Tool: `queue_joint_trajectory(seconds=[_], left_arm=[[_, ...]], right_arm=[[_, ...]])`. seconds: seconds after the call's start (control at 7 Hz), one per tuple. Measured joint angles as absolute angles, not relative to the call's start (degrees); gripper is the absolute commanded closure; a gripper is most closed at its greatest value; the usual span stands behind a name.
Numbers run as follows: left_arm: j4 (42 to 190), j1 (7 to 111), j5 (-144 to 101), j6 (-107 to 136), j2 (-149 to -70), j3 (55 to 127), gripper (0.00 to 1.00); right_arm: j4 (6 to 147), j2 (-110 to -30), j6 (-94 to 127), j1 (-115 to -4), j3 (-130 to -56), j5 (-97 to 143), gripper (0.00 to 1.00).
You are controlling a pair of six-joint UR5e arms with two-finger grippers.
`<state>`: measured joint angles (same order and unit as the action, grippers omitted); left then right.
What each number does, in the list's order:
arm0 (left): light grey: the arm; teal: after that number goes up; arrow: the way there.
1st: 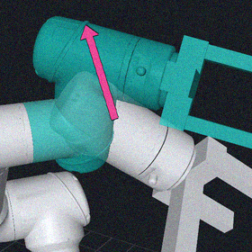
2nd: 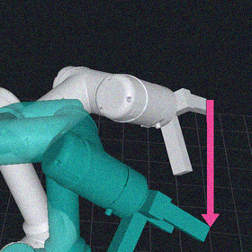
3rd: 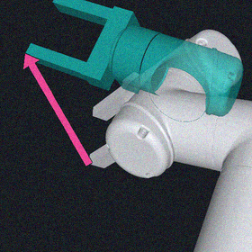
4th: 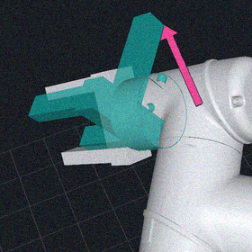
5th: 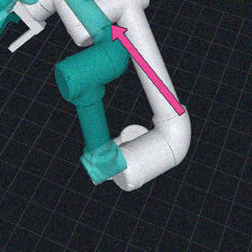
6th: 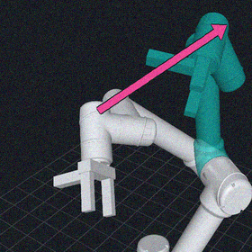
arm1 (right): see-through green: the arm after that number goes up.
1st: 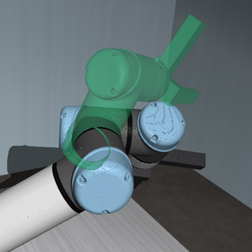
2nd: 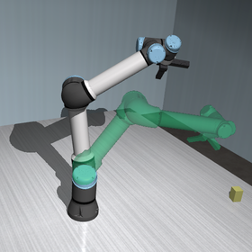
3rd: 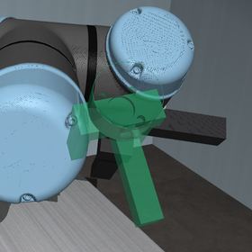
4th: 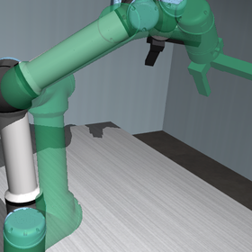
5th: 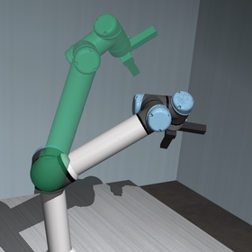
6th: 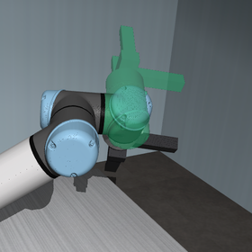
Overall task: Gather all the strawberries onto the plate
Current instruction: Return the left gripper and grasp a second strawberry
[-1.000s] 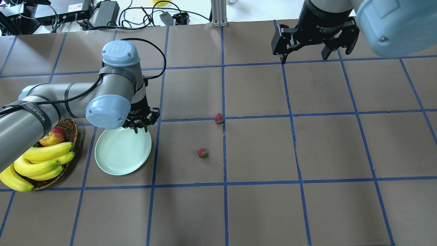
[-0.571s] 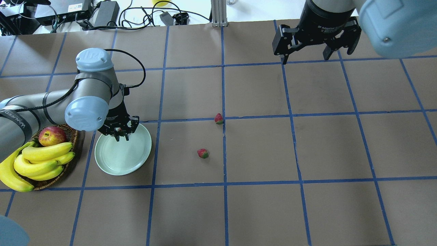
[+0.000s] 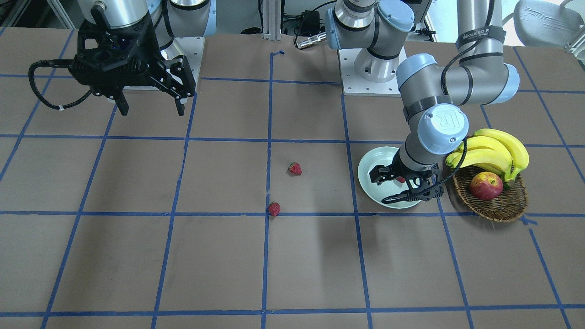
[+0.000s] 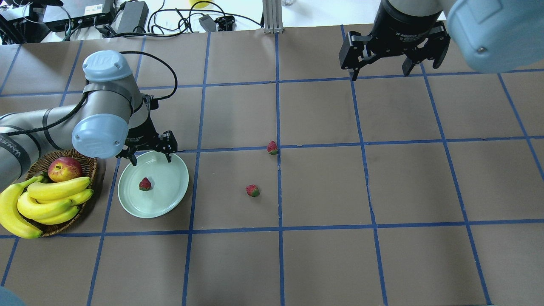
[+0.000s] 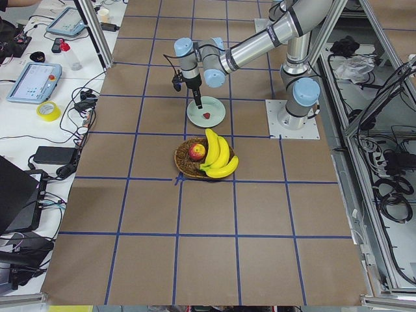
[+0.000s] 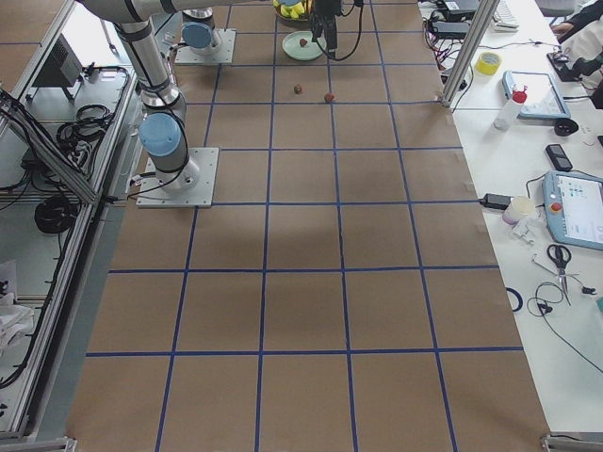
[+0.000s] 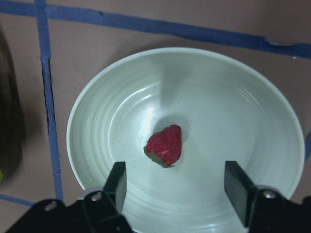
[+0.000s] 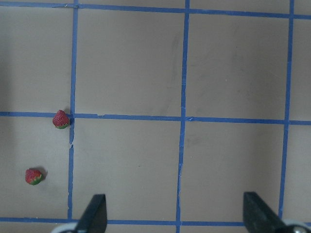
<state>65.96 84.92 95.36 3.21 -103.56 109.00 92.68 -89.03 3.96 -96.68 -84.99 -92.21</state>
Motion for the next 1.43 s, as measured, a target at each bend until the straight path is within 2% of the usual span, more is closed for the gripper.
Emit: queue_joint_trajectory(seconds=[0.57, 1.29, 1.43], left_arm=[[60.24, 98.08, 87.89, 8.42, -105.07, 105.28, 0.00], [38.73, 104.37, 78.32, 16.80, -115.50, 105.55, 0.00], [36.31, 105.18, 78.03, 18.19, -117.13, 105.54, 0.08]], right_arm=[[92.76, -89.33, 3.97, -96.73, -84.99, -91.87, 0.00], [92.40, -90.13, 4.10, -96.81, -85.35, -91.63, 0.00], [92.31, -90.24, 4.14, -96.86, -85.39, -91.60, 0.00]])
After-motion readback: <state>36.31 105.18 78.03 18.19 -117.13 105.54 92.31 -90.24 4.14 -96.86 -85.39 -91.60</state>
